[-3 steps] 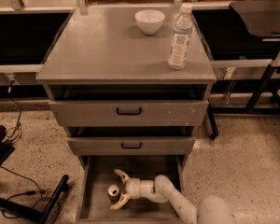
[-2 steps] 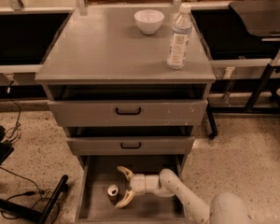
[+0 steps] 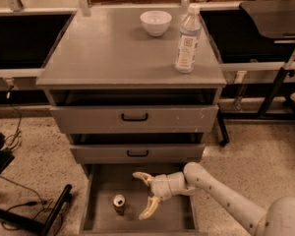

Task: Place orange can into bottom drawer

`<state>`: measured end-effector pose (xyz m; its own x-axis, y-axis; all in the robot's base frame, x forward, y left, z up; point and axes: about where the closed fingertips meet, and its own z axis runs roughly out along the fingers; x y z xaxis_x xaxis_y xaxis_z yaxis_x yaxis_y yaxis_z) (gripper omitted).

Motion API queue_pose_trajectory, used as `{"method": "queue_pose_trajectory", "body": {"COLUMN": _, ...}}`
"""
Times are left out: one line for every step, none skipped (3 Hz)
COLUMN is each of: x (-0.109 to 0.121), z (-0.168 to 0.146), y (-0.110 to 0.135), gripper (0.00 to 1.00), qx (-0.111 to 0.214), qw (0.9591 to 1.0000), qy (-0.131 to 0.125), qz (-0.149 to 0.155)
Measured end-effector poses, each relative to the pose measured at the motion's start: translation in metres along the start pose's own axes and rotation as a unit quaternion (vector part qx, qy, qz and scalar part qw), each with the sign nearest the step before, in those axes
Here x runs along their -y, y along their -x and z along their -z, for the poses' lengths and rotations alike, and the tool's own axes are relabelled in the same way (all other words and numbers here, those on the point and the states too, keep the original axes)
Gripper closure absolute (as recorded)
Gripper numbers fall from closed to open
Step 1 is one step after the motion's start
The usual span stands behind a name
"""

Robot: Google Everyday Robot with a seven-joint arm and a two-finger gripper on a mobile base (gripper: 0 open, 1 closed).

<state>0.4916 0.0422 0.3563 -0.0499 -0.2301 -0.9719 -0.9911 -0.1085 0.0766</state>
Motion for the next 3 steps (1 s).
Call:
{"method": "queue_pose_trajectory", "body": {"x": -0.042, "z": 0.028, "y": 0.046, "gripper": 0.0, "qx": -0.058, "qw": 0.9973, "qy": 0.031, "qz": -0.032}}
{"method": "queue_pose_trajectory", "body": {"x": -0.078, "z": 0.039, "y": 0.084, "gripper": 0.0, "qx": -0.131, "qw": 0.9887, "qy": 0.038, "qz": -0.064}}
{"method": "queue_pose_trajectory", "body": {"x": -0.109, "z": 0.032, "y": 0.117, "gripper": 0.0, "qx": -0.209, "qw": 0.9747, "qy": 0.027, "qz": -0.075}}
